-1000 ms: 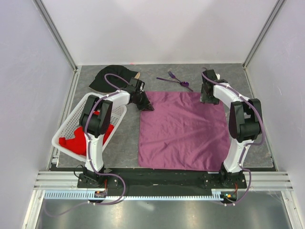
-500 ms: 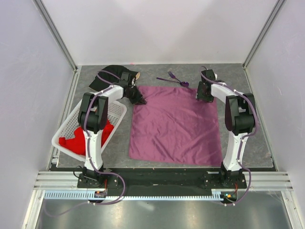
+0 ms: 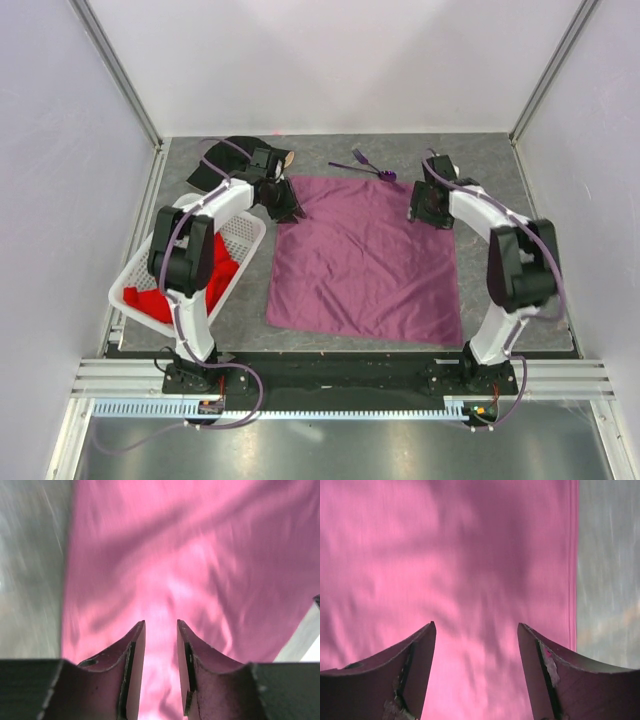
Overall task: Fold the napkin into a case and place the utensils inside
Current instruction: Flatten out the crumpled napkin at the center of the board, then pick up the flattened napkin from the center of the board.
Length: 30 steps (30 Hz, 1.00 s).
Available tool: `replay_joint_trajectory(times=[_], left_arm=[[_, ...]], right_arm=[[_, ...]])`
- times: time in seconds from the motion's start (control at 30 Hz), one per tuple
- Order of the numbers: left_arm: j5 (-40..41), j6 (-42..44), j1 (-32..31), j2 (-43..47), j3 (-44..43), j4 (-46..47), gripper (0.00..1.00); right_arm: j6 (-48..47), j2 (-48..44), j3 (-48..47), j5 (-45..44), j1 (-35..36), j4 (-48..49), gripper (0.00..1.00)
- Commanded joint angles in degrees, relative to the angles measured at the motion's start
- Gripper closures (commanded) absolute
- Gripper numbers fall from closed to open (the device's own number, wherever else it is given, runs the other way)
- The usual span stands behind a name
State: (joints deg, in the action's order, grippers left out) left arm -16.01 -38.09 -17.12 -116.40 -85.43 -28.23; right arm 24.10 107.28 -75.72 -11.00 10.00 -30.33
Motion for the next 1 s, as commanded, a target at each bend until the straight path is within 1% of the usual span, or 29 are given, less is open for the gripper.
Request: replay_joint_trajectory(times=[0.0, 0.03, 0.07, 0.1, 0.13, 0.17, 0.2, 0.23, 0.27, 0.3, 0.37, 0.4, 0.43, 0.47, 0.5, 0.57, 0.6, 0.67, 0.7, 0.73, 0.77, 0.8, 0.87, 0.93, 0.97], left_arm=[[0.9, 4.5, -7.5, 12.0, 9.5, -0.5, 0.61], [1.8, 4.6, -8.9, 15.0, 11.6, -0.5, 0.61], [2.3, 4.3, -10.3, 16.9, 13.7, -0.3, 0.61], [2.9, 3.9, -13.3, 18.6, 17.6, -0.1, 0.62], [6.1, 3.5, -14.9, 20.5, 19.5, 0.1, 0.62], [8.5, 3.4, -16.6, 25.1, 21.2, 0.2, 0.62], [11.1, 2.5, -20.0, 27.5, 24.6, 0.6, 0.62], [15.7, 2.1, -21.6, 30.4, 26.3, 1.4, 0.61], [16.7, 1.7, -22.9, 35.1, 28.1, 2.5, 0.6], [17.1, 1.0, -24.0, 37.3, 31.0, 3.7, 0.59], [16.2, 0.2, -24.1, 41.3, 32.6, 4.7, 0.6], [14.0, 0.0, -24.1, 42.5, 33.3, 4.1, 0.6], [13.6, -0.2, -24.1, 43.7, 33.7, 2.8, 0.6], [13.1, -0.5, -24.1, 47.3, 35.5, 2.7, 0.6], [12.7, -1.4, -24.1, 49.1, 36.5, 2.4, 0.6], [13.5, -3.0, -24.1, 53.3, 40.1, 1.0, 0.59], [14.9, -4.6, -24.1, 56.8, 41.1, 0.4, 0.58], [15.7, -7.7, -24.1, 58.9, 43.5, -1.7, 0.57], [18.6, -8.7, -24.1, 59.5, 43.8, -3.1, 0.57], [19.8, -9.5, -24.1, 59.1, 43.9, -4.5, 0.6], [21.2, -11.0, -24.1, 58.2, 43.0, -9.1, 0.62], [23.2, -11.5, -24.1, 56.5, 42.5, -11.0, 0.64], [23.5, -12.2, -24.1, 55.1, 42.4, -13.6, 0.64], [23.2, -13.9, -24.1, 55.0, 44.6, -14.1, 0.64], [23.4, -16.3, -24.1, 55.4, 45.8, -14.2, 0.64]], right_arm=[[5.3, -13.3, 12.7, 6.2, 1.3, -0.8, 0.26], [6.4, -15.3, 18.1, 5.9, 1.9, -0.5, 0.26], [8.9, -19.3, 20.8, 5.6, 2.6, -0.2, 0.25], [10.0, -21.0, 23.4, 5.8, 3.8, 1.1, 0.26], [11.0, -22.6, 28.6, 6.3, 4.1, 2.2, 0.26], [12.1, -24.7, 31.0, 6.9, 4.3, 3.6, 0.26], [12.2, -24.9, 32.8, 7.1, 4.3, 5.1, 0.26], [12.0, -24.6, 34.1, 6.1, 4.3, 4.9, 0.27], [11.2, -23.3, 33.8, 5.1, 4.2, 4.3, 0.28], [11.1, -22.7, 33.5, 3.7, 4.2, 3.4, 0.29], [11.0, -21.8, 32.8, 1.3, 4.1, 3.9, 0.3], [10.4, -21.5, 32.7, 0.9, 3.8, 4.7, 0.3], [10.4, -21.1, 32.5, -0.1, 3.9, 5.0, 0.31], [10.1, -20.0, 32.3, -0.2, 3.8, 5.4, 0.3], [9.5, -19.3, 31.3, -0.2, 3.7, 5.6, 0.31], [8.8, -16.4, 29.8, -0.1, 3.6, 5.7, 0.31], [8.2, -15.4, 27.8, -0.5, 3.6, 6.1, 0.31], [7.3, -13.1, 25.5, -1.0, 3.6, 4.6, 0.3], [6.9, -12.6, 23.1, -1.3, 3.5, 3.4, 0.29], [7.1, -13.1, 22.3, -1.7, 3.7, 2.0, 0.28], [7.3, -14.0, 21.9, -2.2, 3.7, -0.2, 0.27], [7.4, -15.3, 22.2, -2.2, 3.7, -0.9, 0.26], [8.2, -20.0, 23.0, -1.8, 3.5, -3.2, 0.24], [9.2, -25.1, 23.8, -1.5, 3.6, -5.4, 0.21], [9.7, -26.8, 24.1, -1.4, 3.4, -7.4, 0.2]])
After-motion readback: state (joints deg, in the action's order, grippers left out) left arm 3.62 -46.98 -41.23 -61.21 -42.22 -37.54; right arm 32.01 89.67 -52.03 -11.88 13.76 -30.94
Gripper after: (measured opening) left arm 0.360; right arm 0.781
